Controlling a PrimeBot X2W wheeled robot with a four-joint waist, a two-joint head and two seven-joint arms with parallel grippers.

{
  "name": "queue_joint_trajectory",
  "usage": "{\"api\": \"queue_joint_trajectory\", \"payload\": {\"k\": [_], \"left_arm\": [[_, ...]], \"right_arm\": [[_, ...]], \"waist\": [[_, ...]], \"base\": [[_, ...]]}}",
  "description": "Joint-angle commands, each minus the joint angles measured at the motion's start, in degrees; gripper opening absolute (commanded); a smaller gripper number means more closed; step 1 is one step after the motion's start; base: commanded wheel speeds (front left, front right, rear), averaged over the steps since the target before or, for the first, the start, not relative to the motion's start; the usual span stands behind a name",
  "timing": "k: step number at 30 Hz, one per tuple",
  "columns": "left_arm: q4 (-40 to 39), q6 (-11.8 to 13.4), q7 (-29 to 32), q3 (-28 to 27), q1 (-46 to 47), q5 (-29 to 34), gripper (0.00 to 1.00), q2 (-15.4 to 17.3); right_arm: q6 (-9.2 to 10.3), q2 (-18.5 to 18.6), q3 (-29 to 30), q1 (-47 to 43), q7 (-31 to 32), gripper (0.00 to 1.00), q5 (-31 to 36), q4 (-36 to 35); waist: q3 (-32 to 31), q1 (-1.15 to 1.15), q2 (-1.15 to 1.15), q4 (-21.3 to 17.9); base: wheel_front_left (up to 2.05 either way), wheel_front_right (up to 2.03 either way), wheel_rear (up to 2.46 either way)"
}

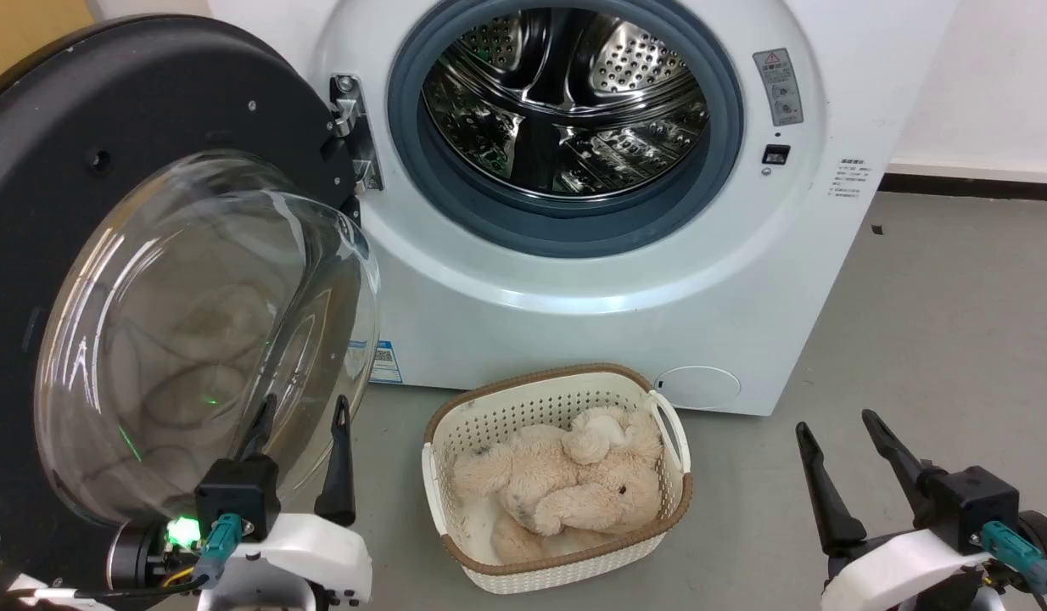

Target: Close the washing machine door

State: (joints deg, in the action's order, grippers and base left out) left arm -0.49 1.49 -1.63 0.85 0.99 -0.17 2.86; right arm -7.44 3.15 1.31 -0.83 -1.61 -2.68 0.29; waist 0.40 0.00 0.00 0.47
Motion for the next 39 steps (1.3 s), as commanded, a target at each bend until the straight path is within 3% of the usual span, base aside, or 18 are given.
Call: {"api": "queue_joint_trajectory", "payload": {"k": [1,17,27,39], "left_arm": [[-0.8,0.5,-0.6,0.2,1.0,0.1,0.00,0.2],[-7.6,0.9,-2.4,0.5,4.4,-1.1,0.00,0.8],[-11.5,-1.7,-3.6,-4.8,8.3,-4.8,0.00,1.1],[-12.5,-4.4,-5.0,-14.0,14.4,-14.1,0.00,1.8]], "right_arm": [[-0.01,0.0,0.3,0.2,-0.6,1.00,-1.1,0.1],[-0.01,-0.1,1.7,0.6,-2.4,1.00,-3.4,0.6],[-0.02,-0.1,2.8,0.6,-3.6,1.00,-5.1,0.5],[-0.02,-0.1,4.6,0.7,-5.1,1.00,-6.7,0.9]], "waist": [[0.0,0.00,0.00,0.2],[0.7,0.00,0.00,3.6],[1.0,0.00,0.00,6.8],[1.8,0.00,0.00,11.2]], "base": [[0.00,0.00,0.00],[0.00,0.00,0.00],[0.00,0.00,0.00],[0.00,0.00,0.00]]}}
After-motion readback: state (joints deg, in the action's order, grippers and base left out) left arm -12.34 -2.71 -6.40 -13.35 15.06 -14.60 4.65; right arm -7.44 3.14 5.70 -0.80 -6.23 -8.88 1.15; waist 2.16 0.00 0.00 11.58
